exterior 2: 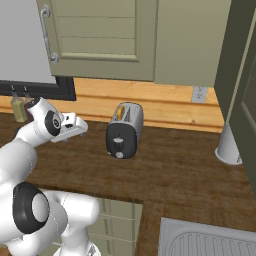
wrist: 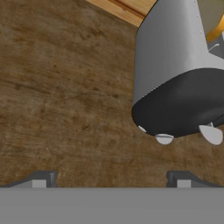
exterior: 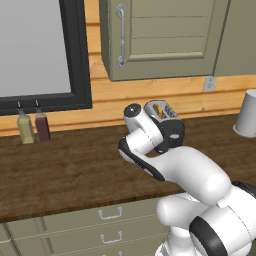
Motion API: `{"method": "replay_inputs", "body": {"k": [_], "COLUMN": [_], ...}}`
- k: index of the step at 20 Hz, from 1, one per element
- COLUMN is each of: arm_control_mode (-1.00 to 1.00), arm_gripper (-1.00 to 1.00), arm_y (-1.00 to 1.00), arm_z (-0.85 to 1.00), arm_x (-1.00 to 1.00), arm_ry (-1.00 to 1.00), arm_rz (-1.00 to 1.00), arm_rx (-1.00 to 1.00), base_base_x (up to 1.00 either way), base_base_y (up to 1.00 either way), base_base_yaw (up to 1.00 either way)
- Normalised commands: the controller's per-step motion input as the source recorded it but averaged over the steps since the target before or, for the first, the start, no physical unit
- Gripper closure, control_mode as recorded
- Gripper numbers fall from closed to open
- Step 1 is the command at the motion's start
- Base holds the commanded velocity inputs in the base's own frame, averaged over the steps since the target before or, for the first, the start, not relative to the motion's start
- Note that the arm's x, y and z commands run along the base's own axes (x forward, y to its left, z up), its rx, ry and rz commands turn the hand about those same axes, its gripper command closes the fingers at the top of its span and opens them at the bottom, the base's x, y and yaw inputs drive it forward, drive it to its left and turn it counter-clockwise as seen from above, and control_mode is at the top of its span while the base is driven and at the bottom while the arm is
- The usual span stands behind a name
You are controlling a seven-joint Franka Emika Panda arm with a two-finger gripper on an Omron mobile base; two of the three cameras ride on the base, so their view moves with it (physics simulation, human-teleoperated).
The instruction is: Start the toaster. Once the lever pops up, take the bread to the plate on the dining counter.
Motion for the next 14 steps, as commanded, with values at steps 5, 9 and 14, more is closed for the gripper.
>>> {"method": "replay_inputs", "body": {"k": [5,9,14], "arm_control_mode": [-1.00,-1.00,-1.00], "arm_gripper": [-1.00,-1.00,-1.00], "arm_y": [0.00,0.00,0.00], "arm_z": [0.00,0.00,0.00], "arm_x": [0.00,0.00,0.00], "arm_ry": [0.00,0.00,0.00], "arm_rz": [0.00,0.00,0.00], "arm_rx": [0.00,0.00,0.00], "base_base_x": [0.00,0.00,0.00], "base_base_y": [0.00,0.00,0.00], "base_base_yaw": [0.00,0.00,0.00]}}
